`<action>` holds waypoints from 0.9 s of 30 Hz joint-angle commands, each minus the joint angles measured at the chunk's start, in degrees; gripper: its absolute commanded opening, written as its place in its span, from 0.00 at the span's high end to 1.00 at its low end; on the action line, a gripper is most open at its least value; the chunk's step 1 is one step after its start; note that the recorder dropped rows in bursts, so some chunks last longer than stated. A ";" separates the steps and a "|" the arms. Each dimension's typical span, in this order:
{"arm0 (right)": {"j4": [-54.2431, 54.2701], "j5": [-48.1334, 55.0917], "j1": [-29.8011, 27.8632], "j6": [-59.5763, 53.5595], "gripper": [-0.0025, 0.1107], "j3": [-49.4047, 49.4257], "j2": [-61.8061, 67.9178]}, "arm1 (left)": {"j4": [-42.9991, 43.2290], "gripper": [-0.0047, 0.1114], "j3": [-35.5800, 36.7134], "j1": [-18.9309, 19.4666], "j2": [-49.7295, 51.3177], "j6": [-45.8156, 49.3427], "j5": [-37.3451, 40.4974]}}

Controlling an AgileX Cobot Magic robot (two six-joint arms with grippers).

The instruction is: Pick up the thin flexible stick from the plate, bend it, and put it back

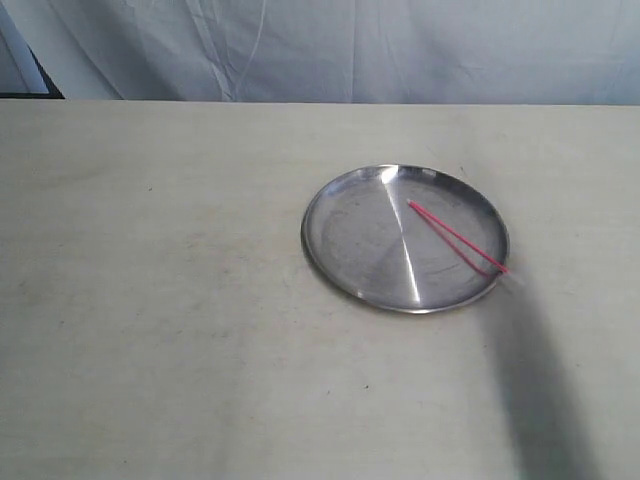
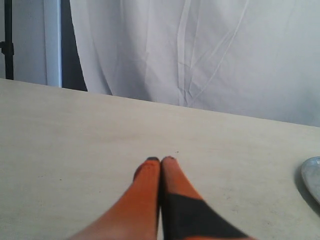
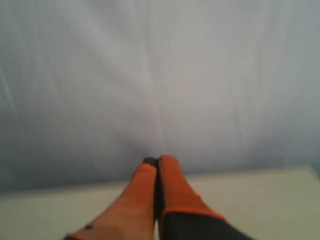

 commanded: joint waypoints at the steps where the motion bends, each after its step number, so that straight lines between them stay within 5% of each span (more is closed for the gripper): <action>1: -10.33 44.99 3.77 -0.73 0.98 -20.91 24.87 | -0.22 0.96 -0.13 -1.91 -0.36 -0.11 -0.20; 4: -14.55 55.16 7.51 -0.73 0.98 -29.15 37.69 | -0.22 0.96 -0.13 -2.14 -0.36 -0.11 -0.20; 9: -16.51 56.37 14.56 -0.73 0.93 -31.56 50.61 | -0.22 0.96 -0.13 -2.14 -0.36 -0.11 -0.20; 18: -23.51 53.58 21.33 2.96 0.49 -31.56 56.61 | -0.22 0.96 -0.13 -2.14 -0.36 -0.11 -0.20; 27: -25.45 52.13 21.23 4.81 0.51 -31.56 56.70 | -0.22 0.96 -0.13 -2.14 -0.36 -0.11 -0.20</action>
